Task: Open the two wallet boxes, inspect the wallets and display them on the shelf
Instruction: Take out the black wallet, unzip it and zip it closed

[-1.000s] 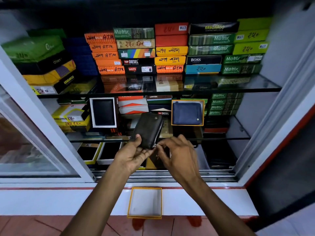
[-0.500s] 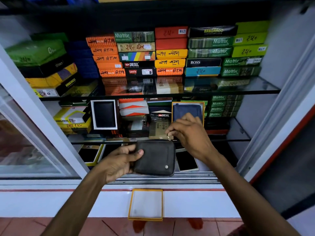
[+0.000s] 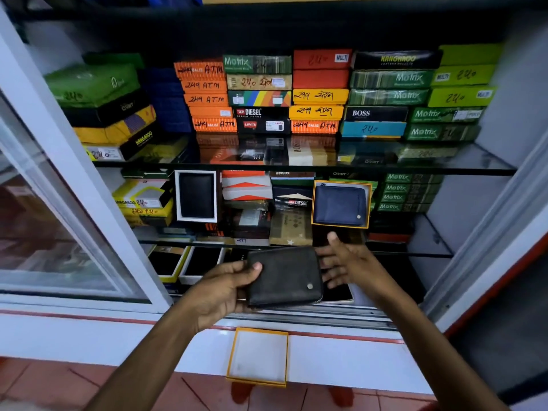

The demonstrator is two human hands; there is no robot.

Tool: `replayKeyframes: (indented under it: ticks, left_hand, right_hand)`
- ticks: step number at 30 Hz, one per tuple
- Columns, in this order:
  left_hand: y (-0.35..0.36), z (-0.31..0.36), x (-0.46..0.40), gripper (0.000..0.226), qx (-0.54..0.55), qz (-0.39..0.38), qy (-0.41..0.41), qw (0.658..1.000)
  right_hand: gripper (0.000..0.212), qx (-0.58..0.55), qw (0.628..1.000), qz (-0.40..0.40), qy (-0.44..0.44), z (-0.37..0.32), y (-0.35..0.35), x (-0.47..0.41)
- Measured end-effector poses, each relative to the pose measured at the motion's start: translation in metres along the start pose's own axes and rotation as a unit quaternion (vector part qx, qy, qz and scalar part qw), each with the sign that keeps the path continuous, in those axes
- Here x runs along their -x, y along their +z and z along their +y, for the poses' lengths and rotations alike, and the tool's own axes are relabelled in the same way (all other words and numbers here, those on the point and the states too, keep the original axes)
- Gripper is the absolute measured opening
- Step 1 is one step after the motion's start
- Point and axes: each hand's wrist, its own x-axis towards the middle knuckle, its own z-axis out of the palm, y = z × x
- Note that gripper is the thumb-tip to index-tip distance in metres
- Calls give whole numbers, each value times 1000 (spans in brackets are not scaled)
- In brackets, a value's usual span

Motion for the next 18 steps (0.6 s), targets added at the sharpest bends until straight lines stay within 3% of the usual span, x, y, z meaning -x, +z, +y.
replayKeyframes:
  ticks: [2, 6, 8, 12, 15, 18]
  left_hand:
    - [-3, -1, 0, 36, -7, 16, 18, 1000]
    - [-2, -4, 1, 30, -41, 18, 126, 991]
    - [-4, -5, 5, 33, -100, 29, 220, 970]
    - [-17, -15, 12, 42, -207, 22, 367, 907]
    - [-23, -25, 15, 50, -254, 24, 426, 868]
    - [-30, -32, 14, 37, -280, 33, 452, 847]
  right_hand:
    - [44, -21, 999, -42, 19, 3, 2, 13]
    - [35, -4, 997, -35, -67, 3, 9, 23]
    - [28, 17, 990, -27, -139, 4, 7, 25]
    - [36, 68, 965, -20, -251, 16, 7, 33]
    - [29, 123, 940, 11, -319, 27, 14, 36]
    - [22, 150, 917, 41, -368, 37, 23, 36]
